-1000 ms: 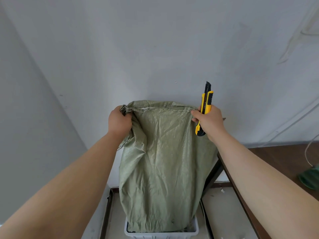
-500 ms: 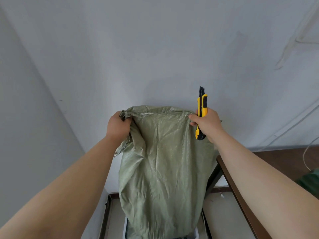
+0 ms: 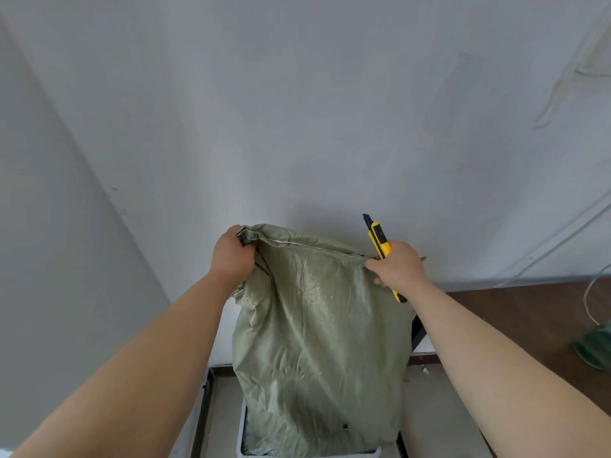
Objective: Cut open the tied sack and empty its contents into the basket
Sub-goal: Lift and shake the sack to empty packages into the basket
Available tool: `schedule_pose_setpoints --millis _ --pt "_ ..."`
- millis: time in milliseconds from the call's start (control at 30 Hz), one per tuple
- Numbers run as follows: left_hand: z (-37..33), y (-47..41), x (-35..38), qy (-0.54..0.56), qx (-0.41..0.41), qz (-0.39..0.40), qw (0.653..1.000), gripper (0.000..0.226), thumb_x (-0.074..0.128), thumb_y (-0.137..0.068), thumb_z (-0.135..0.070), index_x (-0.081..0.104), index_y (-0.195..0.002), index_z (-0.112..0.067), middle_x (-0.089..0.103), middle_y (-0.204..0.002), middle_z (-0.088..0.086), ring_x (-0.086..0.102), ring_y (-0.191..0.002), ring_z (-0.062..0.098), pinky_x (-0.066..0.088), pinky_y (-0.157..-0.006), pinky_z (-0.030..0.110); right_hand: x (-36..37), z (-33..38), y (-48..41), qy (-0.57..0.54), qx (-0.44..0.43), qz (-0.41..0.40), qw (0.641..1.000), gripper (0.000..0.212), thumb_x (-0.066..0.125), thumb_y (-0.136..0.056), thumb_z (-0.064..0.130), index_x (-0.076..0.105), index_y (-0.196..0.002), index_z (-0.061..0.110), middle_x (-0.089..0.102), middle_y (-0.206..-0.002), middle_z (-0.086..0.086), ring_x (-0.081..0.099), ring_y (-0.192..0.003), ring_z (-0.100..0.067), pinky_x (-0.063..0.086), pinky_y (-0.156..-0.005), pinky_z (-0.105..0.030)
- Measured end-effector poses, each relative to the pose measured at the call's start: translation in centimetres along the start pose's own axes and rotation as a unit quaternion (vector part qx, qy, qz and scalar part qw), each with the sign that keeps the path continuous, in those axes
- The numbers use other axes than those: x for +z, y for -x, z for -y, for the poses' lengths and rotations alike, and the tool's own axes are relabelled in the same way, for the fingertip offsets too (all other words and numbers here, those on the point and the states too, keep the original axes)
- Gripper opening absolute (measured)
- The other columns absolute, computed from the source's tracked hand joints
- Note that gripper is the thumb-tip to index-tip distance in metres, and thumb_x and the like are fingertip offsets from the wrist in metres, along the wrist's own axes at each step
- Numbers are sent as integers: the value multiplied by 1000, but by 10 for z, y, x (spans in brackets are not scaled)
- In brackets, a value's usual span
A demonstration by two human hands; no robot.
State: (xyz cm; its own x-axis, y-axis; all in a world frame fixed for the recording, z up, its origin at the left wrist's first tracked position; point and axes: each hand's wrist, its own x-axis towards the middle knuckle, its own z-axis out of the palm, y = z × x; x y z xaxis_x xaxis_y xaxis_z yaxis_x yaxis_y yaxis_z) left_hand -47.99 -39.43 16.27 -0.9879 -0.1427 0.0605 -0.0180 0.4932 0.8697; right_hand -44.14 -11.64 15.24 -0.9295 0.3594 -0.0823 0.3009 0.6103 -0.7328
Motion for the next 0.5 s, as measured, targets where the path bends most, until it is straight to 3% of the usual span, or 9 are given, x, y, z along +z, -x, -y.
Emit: schedule_pose_setpoints --millis 167,267,367,433,500 --pt "4 -3 3 -38 5 43 998 22 36 -91 -1 53 -103 -7 56 -93 4 50 -85 21 37 -61 24 7 -8 1 -66 29 45 996 15 68 -78 12 55 -83 7 63 -71 -13 68 -61 -27 61 -66 -41" --pt "10 -6 3 -18 -23 85 996 33 34 -90 -12 51 -119 -11 59 -112 5 55 -104 24 43 -84 33 3 -7 -3 -94 25 46 994 24 73 -74 9 50 -79 11 53 -70 -14 63 -61 -28 60 -73 -48" --pt "13 -2 0 60 -90 118 987 45 54 -87 -27 38 -128 -16 53 -116 2 52 -109 22 44 -95 39 -4 -5 -6 -62 6 48 997 33 84 -69 14 51 -74 11 55 -70 -4 58 -65 -22 52 -64 -34" --pt "17 -2 -2 27 -81 146 986 63 74 -75 -26 35 -124 -19 53 -111 0 54 -103 20 47 -88 35 -7 -5 -8 -39 3 56 998 38 87 -66 15 56 -88 11 56 -77 -1 56 -70 -18 43 -62 -29" --pt "20 -3 -3 -49 -56 161 984 64 81 -68 -17 42 -120 -16 57 -108 1 56 -99 21 46 -80 31 -7 -6 -9 -11 -4 54 998 46 88 -64 15 56 -98 10 56 -83 -1 57 -75 -19 41 -64 -29"
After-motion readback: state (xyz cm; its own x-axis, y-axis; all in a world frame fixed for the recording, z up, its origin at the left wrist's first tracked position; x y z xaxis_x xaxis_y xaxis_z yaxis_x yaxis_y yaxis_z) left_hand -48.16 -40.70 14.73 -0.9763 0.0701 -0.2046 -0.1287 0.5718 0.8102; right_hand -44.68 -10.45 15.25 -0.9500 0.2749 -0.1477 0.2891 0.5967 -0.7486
